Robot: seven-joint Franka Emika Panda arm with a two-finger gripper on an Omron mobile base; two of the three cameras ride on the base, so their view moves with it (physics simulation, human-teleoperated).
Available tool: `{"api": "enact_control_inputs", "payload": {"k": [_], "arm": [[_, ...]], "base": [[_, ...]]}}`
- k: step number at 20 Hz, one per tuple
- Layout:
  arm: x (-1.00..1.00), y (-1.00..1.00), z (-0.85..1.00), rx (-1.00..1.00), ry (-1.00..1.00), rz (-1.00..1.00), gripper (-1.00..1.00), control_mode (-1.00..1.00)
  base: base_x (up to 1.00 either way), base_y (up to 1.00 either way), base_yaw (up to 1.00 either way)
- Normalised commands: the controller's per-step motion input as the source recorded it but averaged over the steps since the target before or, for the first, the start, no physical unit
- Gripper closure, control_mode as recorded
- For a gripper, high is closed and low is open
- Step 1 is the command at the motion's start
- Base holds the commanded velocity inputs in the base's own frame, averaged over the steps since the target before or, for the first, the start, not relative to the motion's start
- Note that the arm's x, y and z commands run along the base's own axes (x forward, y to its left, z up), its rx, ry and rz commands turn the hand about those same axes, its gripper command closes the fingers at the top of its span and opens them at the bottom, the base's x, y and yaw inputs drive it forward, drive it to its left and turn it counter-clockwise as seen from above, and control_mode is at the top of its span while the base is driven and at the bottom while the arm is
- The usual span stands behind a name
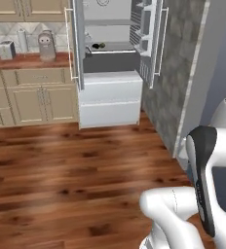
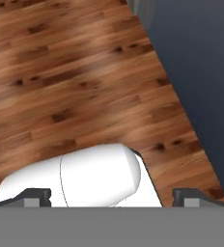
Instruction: Gather the avocado and eggplant from the fridge and place them on a tray on the dining counter. Then gather the steak and chicken drumstick from the fridge and place them on the other tray.
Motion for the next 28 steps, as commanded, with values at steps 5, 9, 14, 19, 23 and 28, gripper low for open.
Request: {"api": "enact_control_inputs", "payload": {"k": [5, 9, 14, 19, 23, 28], "arm": [[0.00, 0.00, 0.00, 0.00, 0.00, 0.00, -1.00, 1.00], [0.00, 0.00, 0.00, 0.00, 0.00, 0.00, -1.00, 1.00], [0.00, 0.00, 0.00, 0.00, 0.00, 0.00, -1.00, 1.00], [0.00, 0.00, 0.00, 0.00, 0.00, 0.00, -1.00, 1.00], [0.00, 0.00, 0.00, 0.00, 0.00, 0.00, -1.00, 1.00], [0.00, 0.00, 0.00, 0.00, 0.00, 0.00, -1.00, 1.00]], "base": [[1.00, -0.39, 0.06], [1.00, -0.39, 0.07], [1.00, -0.37, 0.06], [1.00, -0.34, 0.05], [1.00, -0.25, 0.03], [0.98, -0.25, 0.02]]}}
